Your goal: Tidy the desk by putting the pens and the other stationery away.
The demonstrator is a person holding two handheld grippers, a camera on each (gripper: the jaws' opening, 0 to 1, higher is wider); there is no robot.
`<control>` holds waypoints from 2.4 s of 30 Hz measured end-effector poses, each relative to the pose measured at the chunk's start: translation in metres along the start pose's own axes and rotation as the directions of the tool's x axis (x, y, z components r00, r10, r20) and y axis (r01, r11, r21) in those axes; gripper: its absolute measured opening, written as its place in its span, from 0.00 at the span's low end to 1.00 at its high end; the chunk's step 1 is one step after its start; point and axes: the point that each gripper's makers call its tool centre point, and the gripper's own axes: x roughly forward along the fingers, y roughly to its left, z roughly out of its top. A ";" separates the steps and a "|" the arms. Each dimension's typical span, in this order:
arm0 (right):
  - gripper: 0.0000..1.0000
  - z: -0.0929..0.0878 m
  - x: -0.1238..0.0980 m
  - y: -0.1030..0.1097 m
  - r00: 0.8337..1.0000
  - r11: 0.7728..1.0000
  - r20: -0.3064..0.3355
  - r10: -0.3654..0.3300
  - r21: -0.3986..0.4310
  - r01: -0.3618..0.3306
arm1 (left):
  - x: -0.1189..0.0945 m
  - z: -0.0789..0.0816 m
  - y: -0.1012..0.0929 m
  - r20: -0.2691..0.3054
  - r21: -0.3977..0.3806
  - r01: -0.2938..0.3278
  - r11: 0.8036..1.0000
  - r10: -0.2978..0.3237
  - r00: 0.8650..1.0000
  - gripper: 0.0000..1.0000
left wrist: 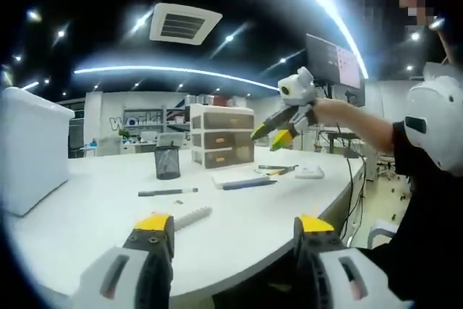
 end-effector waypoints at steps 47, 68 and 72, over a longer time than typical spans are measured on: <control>0.44 0.019 0.153 -0.008 0.887 0.958 -0.413 0.208 -0.096 -0.269 | -0.001 0.000 -0.025 -0.074 0.044 0.054 0.998 -0.051 0.996 0.66; 0.29 0.008 0.194 -0.018 0.855 0.955 -0.469 0.221 -0.071 -0.286 | 0.004 -0.004 -0.031 -0.101 0.044 0.080 0.996 -0.076 0.992 0.66; 0.26 0.009 0.199 -0.017 0.851 0.953 -0.473 0.231 -0.067 -0.295 | 0.005 -0.005 -0.032 -0.106 0.043 0.083 0.996 -0.078 0.991 0.65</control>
